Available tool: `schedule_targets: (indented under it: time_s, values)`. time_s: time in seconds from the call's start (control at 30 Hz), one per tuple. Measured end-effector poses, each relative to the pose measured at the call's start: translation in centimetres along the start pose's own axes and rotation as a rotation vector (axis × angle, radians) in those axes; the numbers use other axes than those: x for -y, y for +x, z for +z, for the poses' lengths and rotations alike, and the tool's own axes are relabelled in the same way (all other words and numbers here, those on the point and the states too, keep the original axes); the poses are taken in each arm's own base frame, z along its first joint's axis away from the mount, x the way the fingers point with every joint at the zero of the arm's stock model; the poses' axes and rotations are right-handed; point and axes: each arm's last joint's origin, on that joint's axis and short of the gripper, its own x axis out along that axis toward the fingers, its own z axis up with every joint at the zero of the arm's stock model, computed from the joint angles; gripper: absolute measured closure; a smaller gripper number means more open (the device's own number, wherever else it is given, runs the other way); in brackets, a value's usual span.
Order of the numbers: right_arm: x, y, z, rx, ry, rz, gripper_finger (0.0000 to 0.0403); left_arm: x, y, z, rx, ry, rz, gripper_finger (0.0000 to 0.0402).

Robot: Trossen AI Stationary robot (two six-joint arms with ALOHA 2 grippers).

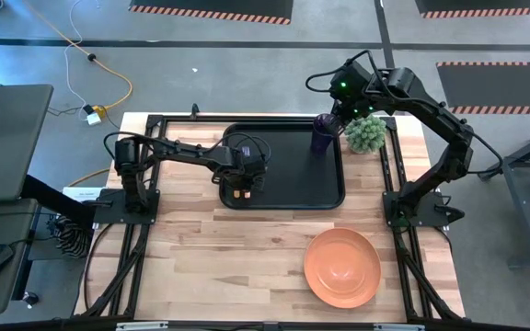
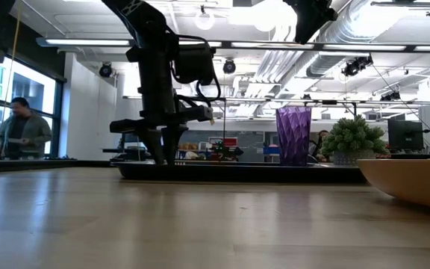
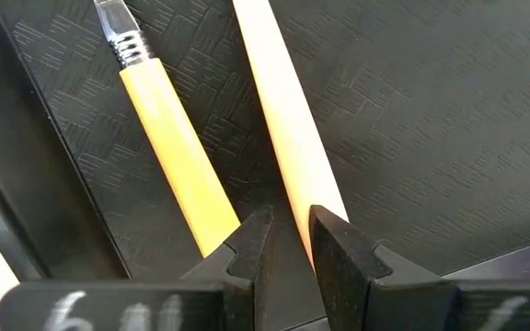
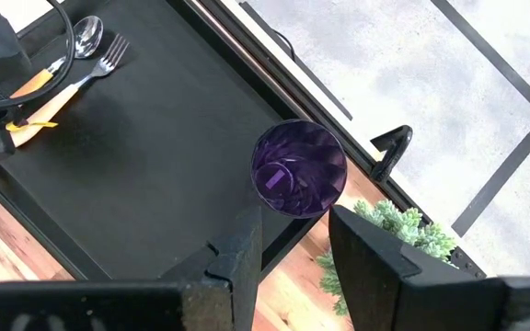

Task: Pick and place plate/cup/fork/spoon on tray
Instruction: Put the orange fork on the black serving tray to the right of the yellow fork

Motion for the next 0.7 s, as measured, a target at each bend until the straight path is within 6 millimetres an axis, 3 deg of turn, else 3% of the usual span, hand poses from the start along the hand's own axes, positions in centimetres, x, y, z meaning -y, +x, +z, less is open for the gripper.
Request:
schedule_targets:
  time_s: [0.7]
  values:
    - [0.01, -0.01, -0.01, 0.000, 0.000, 0.000, 0.0281, -0.45, -0.27, 0.11, -0.013, 0.029, 0.020, 0.0337]
